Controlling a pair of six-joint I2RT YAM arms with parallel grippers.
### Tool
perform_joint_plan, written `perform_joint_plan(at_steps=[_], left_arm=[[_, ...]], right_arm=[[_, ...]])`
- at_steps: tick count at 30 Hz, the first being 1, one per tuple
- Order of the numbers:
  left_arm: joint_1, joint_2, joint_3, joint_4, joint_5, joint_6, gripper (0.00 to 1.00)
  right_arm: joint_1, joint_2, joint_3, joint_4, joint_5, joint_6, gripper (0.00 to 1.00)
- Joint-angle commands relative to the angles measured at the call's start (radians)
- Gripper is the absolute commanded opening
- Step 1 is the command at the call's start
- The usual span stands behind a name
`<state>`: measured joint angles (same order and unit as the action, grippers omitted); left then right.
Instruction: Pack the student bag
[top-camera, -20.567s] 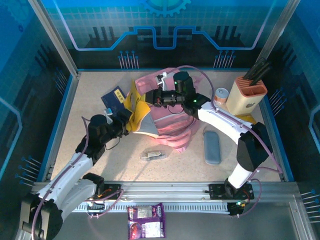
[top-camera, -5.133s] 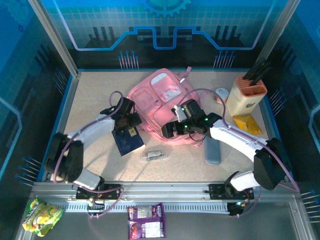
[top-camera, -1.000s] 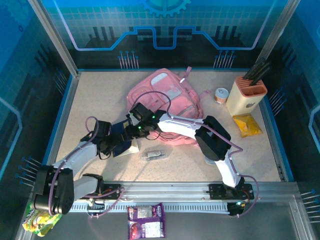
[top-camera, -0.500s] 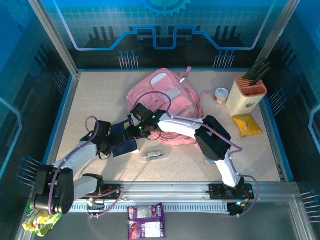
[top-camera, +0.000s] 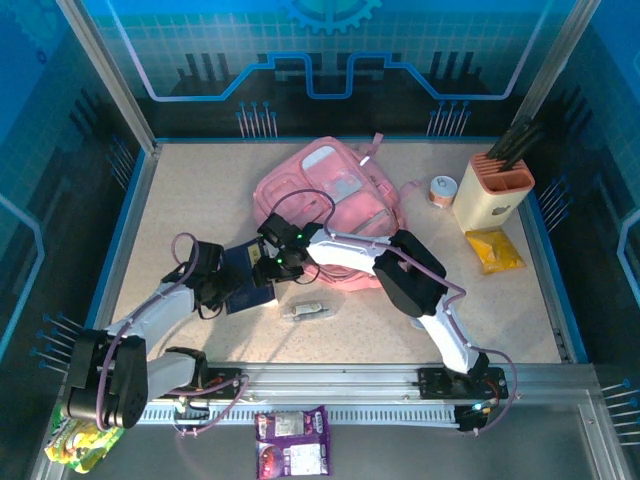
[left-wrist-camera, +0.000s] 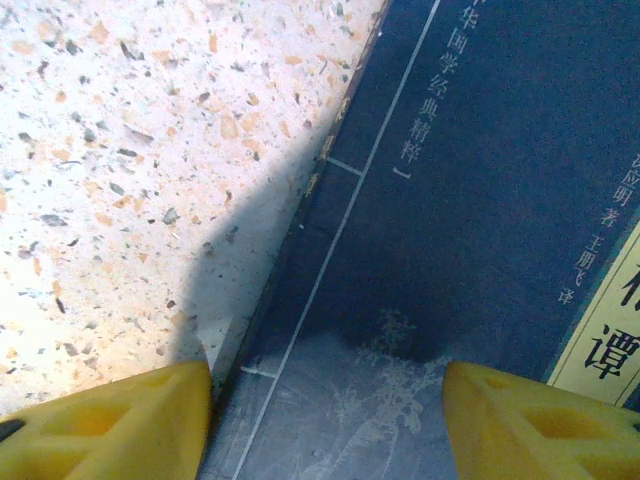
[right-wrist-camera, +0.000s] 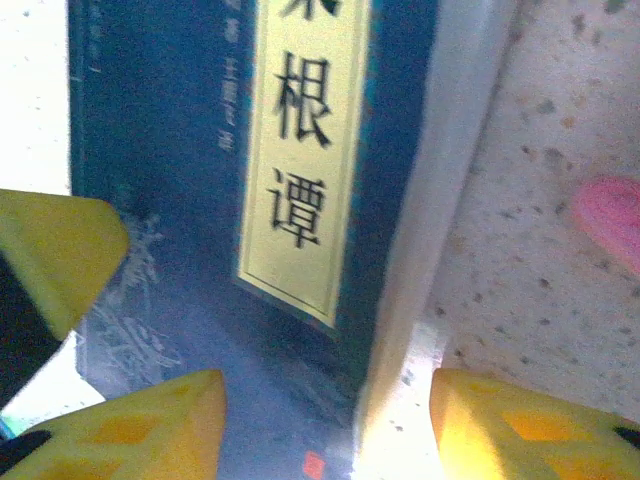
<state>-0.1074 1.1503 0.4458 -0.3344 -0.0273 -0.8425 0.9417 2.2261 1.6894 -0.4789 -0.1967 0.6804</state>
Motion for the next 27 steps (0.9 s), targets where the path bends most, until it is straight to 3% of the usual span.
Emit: perform_joint_plan(at_steps=[1, 14, 27], left_arm=[[-0.024, 0.01, -0.017, 0.07, 0.081, -0.039, 0.63], [-0.031, 0.02, -0.023, 0.084, 0.076, -0.043, 0.63], [-0.033, 0.027, -0.017, 0.079, 0.069, -0.041, 0.63]], right_arm=[[0.004, 0.039, 0.035, -0.01, -0.036, -0.003, 0.55], [0.007, -0.031, 0.055, -0.015, -0.057, -0.025, 0.48], [0.0, -0.073, 0.019, 0.026, -0.108, -0.003, 0.35]])
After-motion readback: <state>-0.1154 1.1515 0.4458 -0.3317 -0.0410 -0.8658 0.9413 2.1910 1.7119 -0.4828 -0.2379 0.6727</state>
